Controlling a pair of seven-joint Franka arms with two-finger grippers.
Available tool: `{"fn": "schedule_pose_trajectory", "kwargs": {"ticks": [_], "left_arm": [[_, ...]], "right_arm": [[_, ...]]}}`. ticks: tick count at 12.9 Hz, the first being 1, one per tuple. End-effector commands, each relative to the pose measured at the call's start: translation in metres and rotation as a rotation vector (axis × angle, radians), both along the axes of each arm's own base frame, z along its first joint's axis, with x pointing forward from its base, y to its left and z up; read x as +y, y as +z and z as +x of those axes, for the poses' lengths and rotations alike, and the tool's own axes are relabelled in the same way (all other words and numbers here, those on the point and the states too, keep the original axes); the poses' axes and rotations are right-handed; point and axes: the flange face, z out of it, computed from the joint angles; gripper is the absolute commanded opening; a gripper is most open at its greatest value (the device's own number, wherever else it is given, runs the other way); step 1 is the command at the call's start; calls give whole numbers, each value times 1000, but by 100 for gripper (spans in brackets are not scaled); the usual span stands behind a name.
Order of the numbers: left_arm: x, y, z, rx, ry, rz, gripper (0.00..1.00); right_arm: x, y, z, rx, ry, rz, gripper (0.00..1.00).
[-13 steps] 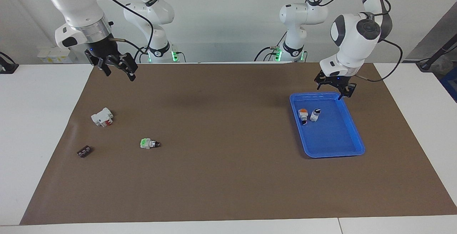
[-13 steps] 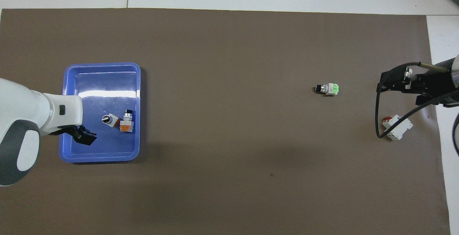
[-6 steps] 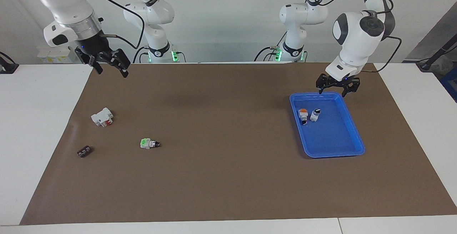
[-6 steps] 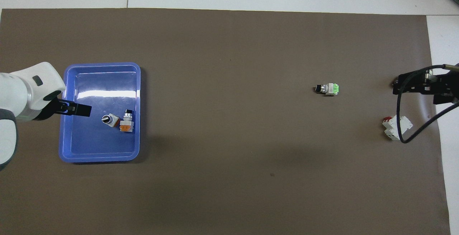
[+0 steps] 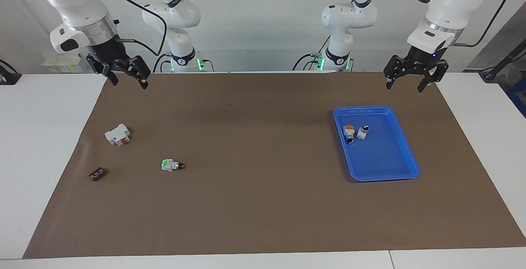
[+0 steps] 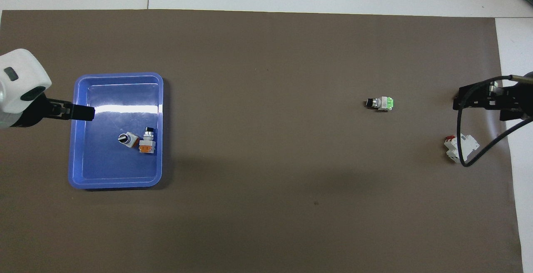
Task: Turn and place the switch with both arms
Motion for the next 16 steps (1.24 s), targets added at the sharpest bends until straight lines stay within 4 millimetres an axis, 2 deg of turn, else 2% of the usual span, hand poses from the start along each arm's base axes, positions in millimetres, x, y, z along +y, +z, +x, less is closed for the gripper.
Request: {"fn": "schedule_pose_trajectory", "kwargs": {"ticks": [1,2,5,6,7,8,16], "left_arm": [[3,27,13,43,4,-11,100],[4,37,15,56,4,-10,100],[6,41,5,100,5,-6,100],[7,42,-5,116,3,-4,100],[12,39,-9,135,11,-3,100],[13,38,-14,146,16,-1,100],[14,36,-15,155,27,2,100]], "right_arm": [[0,3,1,4,16,11,100],[2,3,2,9,26,-11,100],[-1,3,-1,30,42,-69,100],[-3,3,-5,59,44,-81,100],[-4,12,-7,67,44,-74,100],[-7,11,-7,68,39,-69,100],[-2,7,-5,53,53,-72,100]]}}
